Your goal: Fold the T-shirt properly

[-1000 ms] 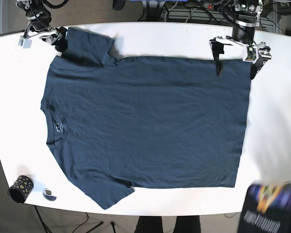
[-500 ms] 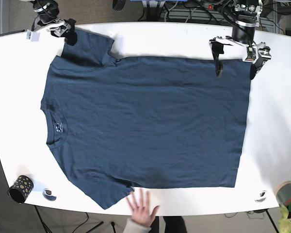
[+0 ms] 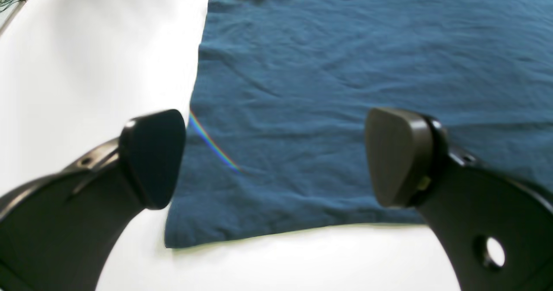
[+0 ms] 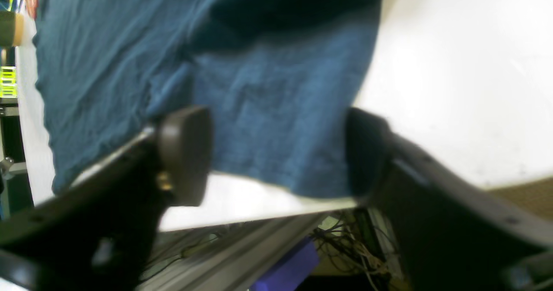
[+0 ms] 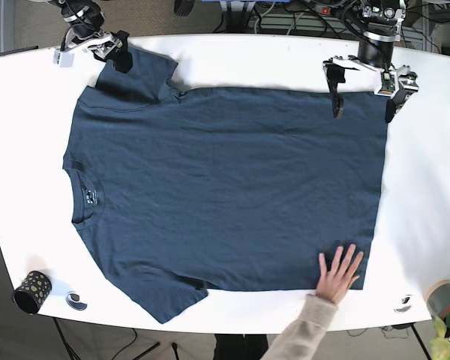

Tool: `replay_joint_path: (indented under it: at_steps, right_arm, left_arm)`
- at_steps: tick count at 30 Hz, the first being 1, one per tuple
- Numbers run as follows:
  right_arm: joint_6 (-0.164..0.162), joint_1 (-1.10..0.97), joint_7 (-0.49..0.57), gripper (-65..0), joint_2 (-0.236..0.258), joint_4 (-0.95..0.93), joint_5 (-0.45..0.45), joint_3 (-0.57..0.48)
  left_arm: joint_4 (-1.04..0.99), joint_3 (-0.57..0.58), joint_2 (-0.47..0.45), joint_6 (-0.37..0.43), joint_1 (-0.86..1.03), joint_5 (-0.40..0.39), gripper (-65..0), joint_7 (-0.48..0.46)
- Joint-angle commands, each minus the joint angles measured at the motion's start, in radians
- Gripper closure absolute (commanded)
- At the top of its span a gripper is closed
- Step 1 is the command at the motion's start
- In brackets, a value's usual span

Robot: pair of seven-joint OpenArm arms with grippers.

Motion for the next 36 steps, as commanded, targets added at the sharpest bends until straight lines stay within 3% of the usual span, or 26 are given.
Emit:
replay_joint_path:
  at_steps: [1,5,13,17,24,26,31,35,36]
  right_arm:
    - [-0.013,-0.013,-0.038,-33.9,0.002,-0.001,-0.029,-0.002]
    - [-0.02,0.007,-0.038,-20.9,0.002,-0.002,-0.03,-0.002]
    - [-0.02,0.023,-0.038,-7.8,0.003,-0.034,-0.03,-0.002]
    - [-0.02,0.027,-0.04,-6.2,0.003,-0.034,-0.03,-0.007]
    - [-0.023,0.027,-0.038,-21.7,0.003,-0.034,-0.03,-0.085]
    - [-0.023,0.027,-0.033,-22.4,0.002,-0.036,-0.03,-0.093]
    - [-0.023,0.043,-0.033,-14.9,0.002,-0.037,-0.032,-0.094]
    - [-0.023,0.054,-0.033,0.0,0.005,-0.065,-0.032,-0.094]
    - [-0.023,0.056,-0.033,0.0,0.005,-0.074,-0.032,-0.094]
  left_arm:
    - [0.017,-0.004,-0.007,0.004,0.006,0.0,-61.9,-0.026]
    - [0.017,-0.005,-0.007,0.004,0.006,-0.003,-61.9,-0.026]
    - [0.017,-0.004,-0.003,0.004,0.006,-0.04,-61.9,-0.026]
    - [0.017,-0.005,-0.009,0.004,0.006,-0.092,-61.9,-0.026]
    - [0.017,-0.01,-0.009,0.004,0.008,-0.095,-61.9,-0.026]
    - [0.017,-0.01,-0.009,0.004,0.009,-0.095,-61.9,-0.026]
    - [0.017,-0.01,-0.009,0.004,0.009,-0.095,-61.9,-0.026]
    - [0.017,-0.012,-0.009,0.004,0.009,-0.101,-61.9,-0.026]
    - [0.017,-0.012,-0.009,0.004,0.009,-0.101,-61.9,-0.026]
